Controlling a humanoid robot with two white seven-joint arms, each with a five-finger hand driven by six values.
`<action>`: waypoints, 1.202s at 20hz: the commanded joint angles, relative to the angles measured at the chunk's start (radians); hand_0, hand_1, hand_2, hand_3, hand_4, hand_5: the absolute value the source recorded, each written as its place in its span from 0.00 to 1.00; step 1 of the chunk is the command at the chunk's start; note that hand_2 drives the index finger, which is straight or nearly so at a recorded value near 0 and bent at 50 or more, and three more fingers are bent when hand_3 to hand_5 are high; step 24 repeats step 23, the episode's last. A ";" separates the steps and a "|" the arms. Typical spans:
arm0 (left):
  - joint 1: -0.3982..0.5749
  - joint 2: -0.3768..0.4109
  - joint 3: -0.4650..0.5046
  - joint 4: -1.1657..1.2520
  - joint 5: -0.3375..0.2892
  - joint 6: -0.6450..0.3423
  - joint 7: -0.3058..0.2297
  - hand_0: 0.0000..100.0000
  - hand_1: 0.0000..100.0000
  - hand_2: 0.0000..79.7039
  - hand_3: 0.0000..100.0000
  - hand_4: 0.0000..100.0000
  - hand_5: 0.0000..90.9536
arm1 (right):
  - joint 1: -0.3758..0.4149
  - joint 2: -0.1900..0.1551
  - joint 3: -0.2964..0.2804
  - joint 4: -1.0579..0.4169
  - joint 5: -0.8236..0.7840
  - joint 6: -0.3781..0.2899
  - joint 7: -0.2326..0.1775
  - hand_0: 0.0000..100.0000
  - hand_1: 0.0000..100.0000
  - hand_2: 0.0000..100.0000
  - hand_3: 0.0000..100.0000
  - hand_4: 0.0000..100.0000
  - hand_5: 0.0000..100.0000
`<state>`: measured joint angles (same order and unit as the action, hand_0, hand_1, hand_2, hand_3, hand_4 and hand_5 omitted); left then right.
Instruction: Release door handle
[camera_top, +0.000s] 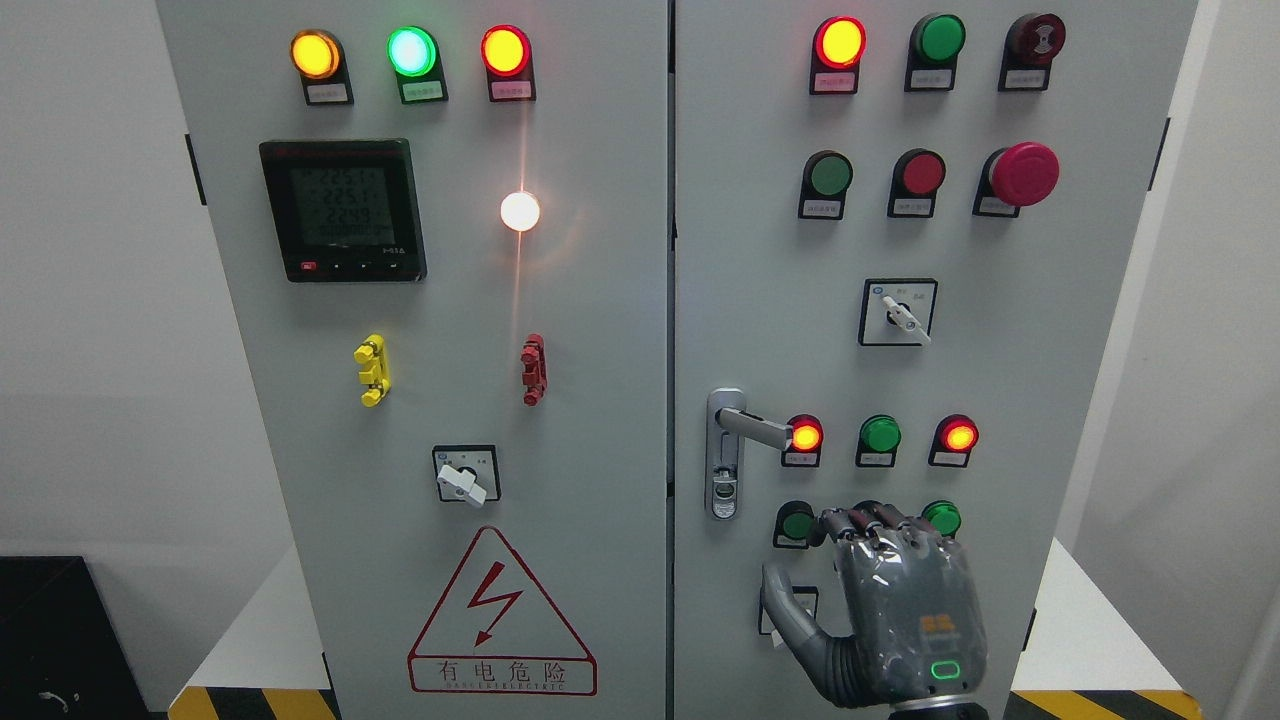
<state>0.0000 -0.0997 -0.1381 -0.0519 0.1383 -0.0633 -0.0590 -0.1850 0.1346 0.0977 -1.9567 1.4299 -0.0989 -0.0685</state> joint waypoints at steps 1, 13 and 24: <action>0.018 0.000 0.000 0.000 0.000 0.000 -0.001 0.12 0.56 0.00 0.00 0.00 0.00 | 0.074 0.002 -0.176 -0.064 -0.092 -0.120 -0.051 0.46 0.25 0.21 0.22 0.20 0.20; 0.018 0.000 0.000 0.000 0.000 0.000 -0.001 0.12 0.56 0.00 0.00 0.00 0.00 | 0.081 0.003 -0.260 -0.091 -0.321 -0.239 -0.070 0.48 0.16 0.00 0.00 0.00 0.00; 0.018 0.000 0.000 0.000 0.000 0.000 -0.001 0.12 0.56 0.00 0.00 0.00 0.00 | 0.084 0.003 -0.260 -0.119 -0.325 -0.260 -0.070 0.45 0.20 0.00 0.00 0.07 0.12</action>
